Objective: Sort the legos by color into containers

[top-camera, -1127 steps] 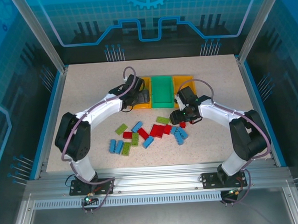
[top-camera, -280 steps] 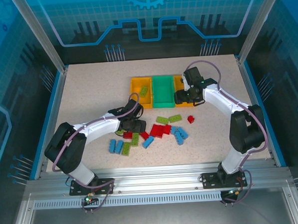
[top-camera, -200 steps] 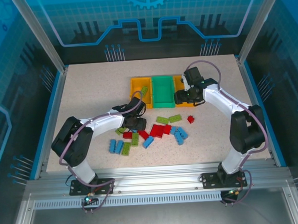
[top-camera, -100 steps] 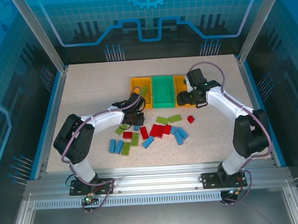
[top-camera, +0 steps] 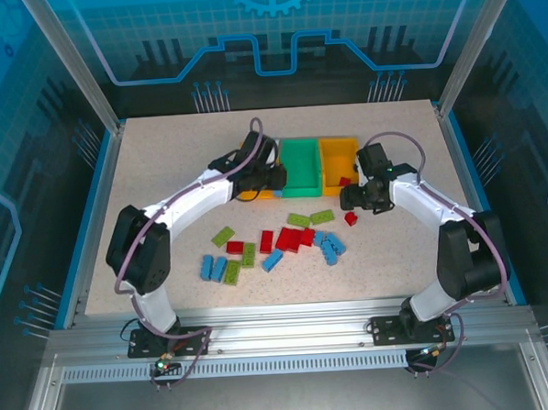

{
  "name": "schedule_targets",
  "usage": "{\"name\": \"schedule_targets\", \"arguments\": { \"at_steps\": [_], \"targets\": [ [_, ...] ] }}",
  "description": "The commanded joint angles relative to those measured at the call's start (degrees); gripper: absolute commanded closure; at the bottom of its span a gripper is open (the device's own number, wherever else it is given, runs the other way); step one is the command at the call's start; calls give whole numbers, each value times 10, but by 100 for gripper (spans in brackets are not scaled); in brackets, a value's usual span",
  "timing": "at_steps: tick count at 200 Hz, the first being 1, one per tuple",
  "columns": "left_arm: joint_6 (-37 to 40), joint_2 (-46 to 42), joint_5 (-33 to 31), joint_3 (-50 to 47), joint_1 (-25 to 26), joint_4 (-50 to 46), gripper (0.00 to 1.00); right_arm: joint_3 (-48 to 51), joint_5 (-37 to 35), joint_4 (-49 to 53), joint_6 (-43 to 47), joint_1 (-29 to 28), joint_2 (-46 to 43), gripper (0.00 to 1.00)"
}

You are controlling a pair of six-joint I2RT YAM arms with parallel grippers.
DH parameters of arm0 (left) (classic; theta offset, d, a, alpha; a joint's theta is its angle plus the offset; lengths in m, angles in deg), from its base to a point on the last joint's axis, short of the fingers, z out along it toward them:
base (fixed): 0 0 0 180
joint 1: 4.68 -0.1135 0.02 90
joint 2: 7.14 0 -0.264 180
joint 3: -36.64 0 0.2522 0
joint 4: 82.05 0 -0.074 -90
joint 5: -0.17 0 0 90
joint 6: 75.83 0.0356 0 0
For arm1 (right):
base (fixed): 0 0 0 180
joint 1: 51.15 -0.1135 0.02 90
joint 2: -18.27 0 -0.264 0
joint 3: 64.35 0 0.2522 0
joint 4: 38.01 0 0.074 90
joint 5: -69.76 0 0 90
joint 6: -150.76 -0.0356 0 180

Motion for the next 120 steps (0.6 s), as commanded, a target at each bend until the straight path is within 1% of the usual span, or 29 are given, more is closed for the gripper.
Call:
{"name": "schedule_targets", "arguments": {
  "at_steps": [1, 29, 45, 58, 95, 120],
  "targets": [
    [0, 54, 28, 65, 6, 7, 81, 32, 27, 3, -42, 3, -16, 27],
    [3, 121, 43, 137, 6, 5, 81, 53, 42, -18, -69, 3, -8, 28],
    [2, 153, 45, 170, 6, -2, 81, 52, 51, -29, -65, 0, -1, 29],
    [-1, 177, 43, 190, 5, -6, 81, 46, 41, -30, -55, -6, 8, 31],
    [-23, 204, 21, 213, 5, 1, 78, 33, 26, -22, -31, -11, 40, 39],
    [-34, 216, 11, 230, 5, 9, 78, 26, 30, -22, -19, -12, 57, 42]
  ]
}}
